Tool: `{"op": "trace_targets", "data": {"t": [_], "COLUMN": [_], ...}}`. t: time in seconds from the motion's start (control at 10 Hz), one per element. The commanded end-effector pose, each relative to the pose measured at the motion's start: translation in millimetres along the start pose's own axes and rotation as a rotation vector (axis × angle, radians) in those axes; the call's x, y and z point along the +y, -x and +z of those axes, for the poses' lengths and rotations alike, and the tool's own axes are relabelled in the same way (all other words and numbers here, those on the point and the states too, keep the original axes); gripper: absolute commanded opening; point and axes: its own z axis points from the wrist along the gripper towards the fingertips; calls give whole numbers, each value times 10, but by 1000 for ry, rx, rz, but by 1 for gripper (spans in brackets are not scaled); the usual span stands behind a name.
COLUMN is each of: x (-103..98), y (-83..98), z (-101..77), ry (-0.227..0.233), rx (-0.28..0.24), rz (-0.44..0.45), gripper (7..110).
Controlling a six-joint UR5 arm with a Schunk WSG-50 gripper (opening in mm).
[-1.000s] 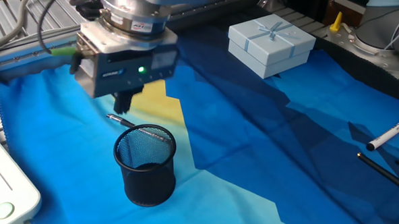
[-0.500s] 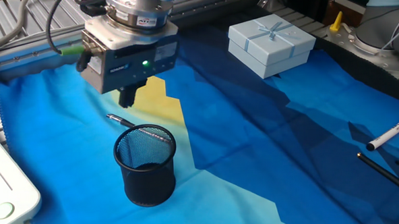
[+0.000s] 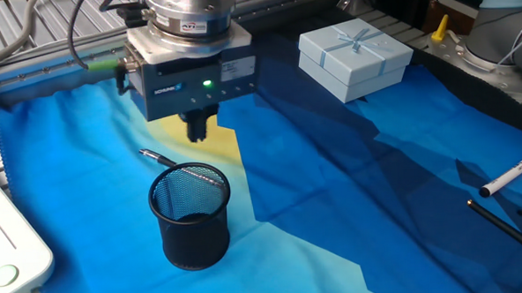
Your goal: Put the pen into the pen holder
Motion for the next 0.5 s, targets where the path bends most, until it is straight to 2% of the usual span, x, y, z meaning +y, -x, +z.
{"op": "trace_targets", "data": {"t": [0.0, 0.1, 0.3, 0.4], "x": [173, 177, 173, 149], "y": [-82, -75, 35, 31], "z": [-19, -20, -19, -17], "ry": [67, 69, 70, 61], "rx": [30, 28, -14, -11], "rz": [70, 90, 168, 221], "gripper": [7, 7, 7, 7]}}
